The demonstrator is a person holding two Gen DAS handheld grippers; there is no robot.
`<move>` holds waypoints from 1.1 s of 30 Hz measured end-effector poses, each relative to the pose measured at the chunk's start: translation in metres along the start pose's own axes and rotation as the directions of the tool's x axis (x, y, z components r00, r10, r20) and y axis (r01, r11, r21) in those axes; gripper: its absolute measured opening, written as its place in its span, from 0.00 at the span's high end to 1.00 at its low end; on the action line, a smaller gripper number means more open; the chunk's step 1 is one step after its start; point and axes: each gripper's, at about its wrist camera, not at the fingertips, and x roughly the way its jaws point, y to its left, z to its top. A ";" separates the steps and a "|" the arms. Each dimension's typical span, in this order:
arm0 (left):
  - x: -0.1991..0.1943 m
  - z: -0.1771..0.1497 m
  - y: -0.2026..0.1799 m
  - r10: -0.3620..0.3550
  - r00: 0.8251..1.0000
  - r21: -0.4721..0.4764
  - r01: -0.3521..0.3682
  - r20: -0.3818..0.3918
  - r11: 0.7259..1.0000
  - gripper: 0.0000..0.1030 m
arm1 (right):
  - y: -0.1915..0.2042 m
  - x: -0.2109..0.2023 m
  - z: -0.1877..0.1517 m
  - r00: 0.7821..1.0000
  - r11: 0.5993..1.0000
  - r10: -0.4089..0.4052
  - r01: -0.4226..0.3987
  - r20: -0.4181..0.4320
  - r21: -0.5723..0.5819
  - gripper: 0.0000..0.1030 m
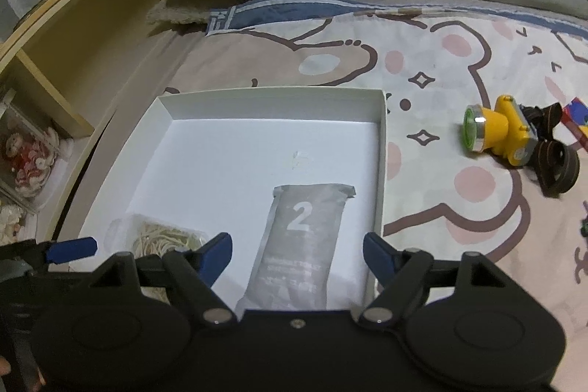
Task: Organize objects
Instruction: 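Carry the cable bag and grey packet into the white box lid and release, then withdraw both tools from the box back over the bed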
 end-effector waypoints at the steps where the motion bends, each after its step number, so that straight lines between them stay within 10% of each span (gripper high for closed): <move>1: -0.001 0.000 0.000 0.000 1.000 -0.005 0.000 0.003 1.000 0.16 | 0.000 -0.001 0.000 1.000 1.000 -0.003 0.003 0.003 -0.009 0.23; 33: -0.058 -0.010 -0.012 0.007 0.997 -0.076 -0.001 0.083 0.997 0.00 | -0.030 -0.062 -0.006 0.994 0.986 -0.061 0.074 0.091 -0.147 0.00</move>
